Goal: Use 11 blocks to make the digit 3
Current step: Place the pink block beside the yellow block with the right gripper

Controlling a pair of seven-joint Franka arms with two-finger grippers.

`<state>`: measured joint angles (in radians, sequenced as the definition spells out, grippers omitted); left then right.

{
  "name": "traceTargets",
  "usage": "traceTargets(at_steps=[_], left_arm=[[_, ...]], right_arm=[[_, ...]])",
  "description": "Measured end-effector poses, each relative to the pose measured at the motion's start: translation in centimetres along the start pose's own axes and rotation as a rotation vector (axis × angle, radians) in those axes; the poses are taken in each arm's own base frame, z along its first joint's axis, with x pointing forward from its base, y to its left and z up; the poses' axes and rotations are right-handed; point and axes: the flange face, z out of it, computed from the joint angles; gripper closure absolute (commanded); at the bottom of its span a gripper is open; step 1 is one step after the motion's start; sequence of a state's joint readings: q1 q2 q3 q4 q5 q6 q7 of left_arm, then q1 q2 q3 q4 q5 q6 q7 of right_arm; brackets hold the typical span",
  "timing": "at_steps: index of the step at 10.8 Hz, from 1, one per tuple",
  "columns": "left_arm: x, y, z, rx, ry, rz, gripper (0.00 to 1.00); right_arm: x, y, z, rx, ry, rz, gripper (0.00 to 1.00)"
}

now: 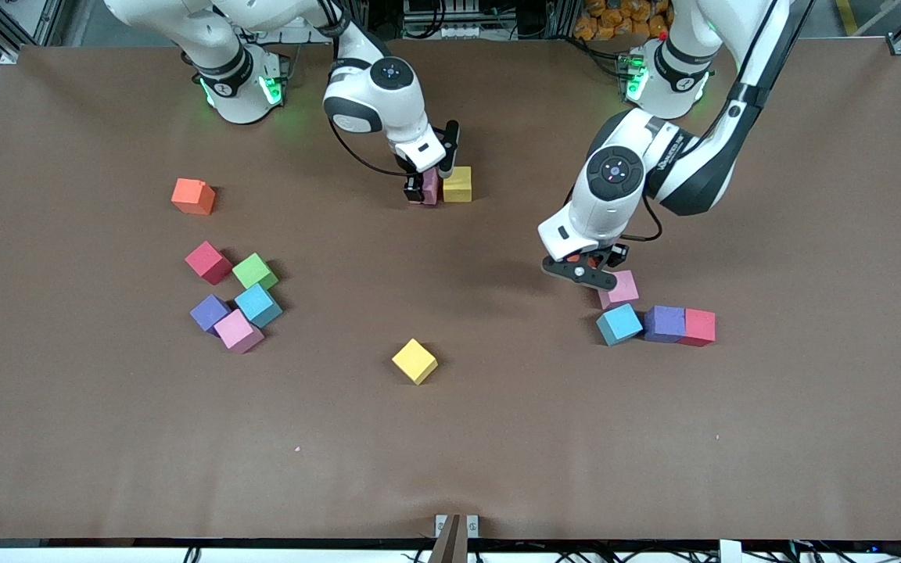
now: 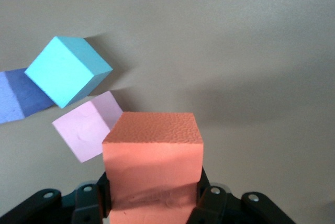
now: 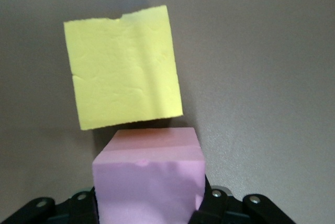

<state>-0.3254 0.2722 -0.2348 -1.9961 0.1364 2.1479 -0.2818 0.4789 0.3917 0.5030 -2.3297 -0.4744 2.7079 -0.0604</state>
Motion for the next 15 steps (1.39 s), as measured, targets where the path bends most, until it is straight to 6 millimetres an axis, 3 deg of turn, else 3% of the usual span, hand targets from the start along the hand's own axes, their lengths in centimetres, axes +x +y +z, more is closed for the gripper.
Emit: traceTargets(at_steps=[6,9,13,14,15], left_arm=[[-0.8,-1.7,-1.4,0.014,-0.014,0.044,0.80],[-2.4,-3.4,-2.8,0.028,-0.011,0.090,0.80],[-4.1,-3.9,-4.2,0.048,-0.050,0.169,0.80],[-4.3,-3.9,-4.3,0.050,-0.059,0.179,0.80],[-4.4,-3.9,-4.3,0.051,-0.066,0.185,0.80]], right_arm=[[0.7,0.0,-0.1,-0.006,-0.048,-0.012,0.72],[0.8,-0.3,0.4,-0.004,-0.050,-0.025,0.72],[1.8,-0.6,0.4,-0.001,-0.037,-0.036,0.72],[1.9,-0.6,0.5,0.001,-0.038,-0.036,0.68],[1.9,-0.5,0.6,0.001,-0.039,-0.035,0.43]])
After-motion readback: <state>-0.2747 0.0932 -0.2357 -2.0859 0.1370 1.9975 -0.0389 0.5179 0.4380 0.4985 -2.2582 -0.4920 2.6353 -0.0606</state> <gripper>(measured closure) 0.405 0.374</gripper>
